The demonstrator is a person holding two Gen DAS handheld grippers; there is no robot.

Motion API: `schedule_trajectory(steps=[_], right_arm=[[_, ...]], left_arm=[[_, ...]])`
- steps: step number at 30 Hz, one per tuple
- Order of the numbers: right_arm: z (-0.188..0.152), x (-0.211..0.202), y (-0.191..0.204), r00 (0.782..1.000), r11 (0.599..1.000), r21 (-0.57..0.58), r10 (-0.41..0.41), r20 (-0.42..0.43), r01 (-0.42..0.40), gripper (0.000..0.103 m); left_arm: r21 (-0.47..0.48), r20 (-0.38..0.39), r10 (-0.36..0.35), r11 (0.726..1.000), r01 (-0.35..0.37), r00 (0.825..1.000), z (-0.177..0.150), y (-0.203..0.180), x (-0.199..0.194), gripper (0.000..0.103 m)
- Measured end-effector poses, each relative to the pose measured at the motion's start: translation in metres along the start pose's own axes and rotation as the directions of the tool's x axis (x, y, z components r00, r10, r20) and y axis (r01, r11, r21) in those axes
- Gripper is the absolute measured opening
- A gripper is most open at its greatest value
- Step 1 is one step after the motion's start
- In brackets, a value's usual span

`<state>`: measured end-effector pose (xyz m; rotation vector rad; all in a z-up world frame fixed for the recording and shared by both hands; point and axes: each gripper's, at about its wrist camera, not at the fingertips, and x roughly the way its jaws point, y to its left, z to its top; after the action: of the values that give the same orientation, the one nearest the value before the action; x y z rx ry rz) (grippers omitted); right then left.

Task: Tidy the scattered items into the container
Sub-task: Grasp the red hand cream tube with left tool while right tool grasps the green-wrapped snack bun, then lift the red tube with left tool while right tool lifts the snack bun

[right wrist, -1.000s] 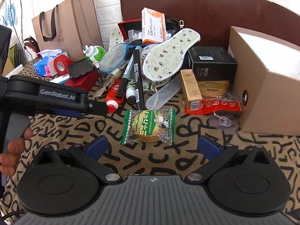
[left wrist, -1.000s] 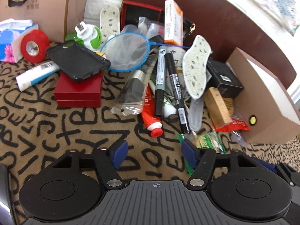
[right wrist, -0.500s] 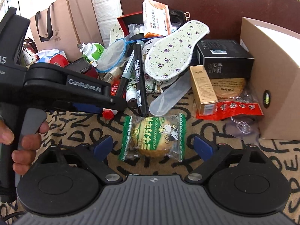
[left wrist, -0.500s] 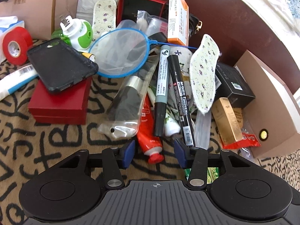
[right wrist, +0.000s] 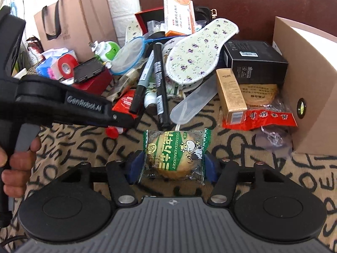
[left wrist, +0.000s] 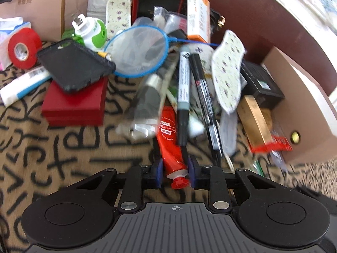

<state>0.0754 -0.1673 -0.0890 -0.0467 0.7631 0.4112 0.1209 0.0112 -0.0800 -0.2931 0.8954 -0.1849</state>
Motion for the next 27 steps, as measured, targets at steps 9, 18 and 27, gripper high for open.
schedule_trajectory(steps=[9,18,27], right_arm=[[-0.031,-0.034,0.016,0.999,0.998,-0.053,0.028,-0.046,-0.031,0.064],[-0.065,-0.073,0.022,0.997,0.997,-0.065,0.031,-0.069,-0.036,0.065],[-0.071,-0.077,0.022,0.998,0.998,-0.059,0.012,-0.057,-0.015,0.070]], left_arm=[[0.023,-0.077,-0.054,0.998,0.056,0.996,-0.055,-0.002,-0.046,0.023],[0.020,-0.101,-0.070,0.997,0.073,0.992,-0.096,-0.005,-0.082,0.025],[0.049,-0.085,-0.049,0.997,0.054,0.995,-0.094,-0.013,-0.076,0.060]])
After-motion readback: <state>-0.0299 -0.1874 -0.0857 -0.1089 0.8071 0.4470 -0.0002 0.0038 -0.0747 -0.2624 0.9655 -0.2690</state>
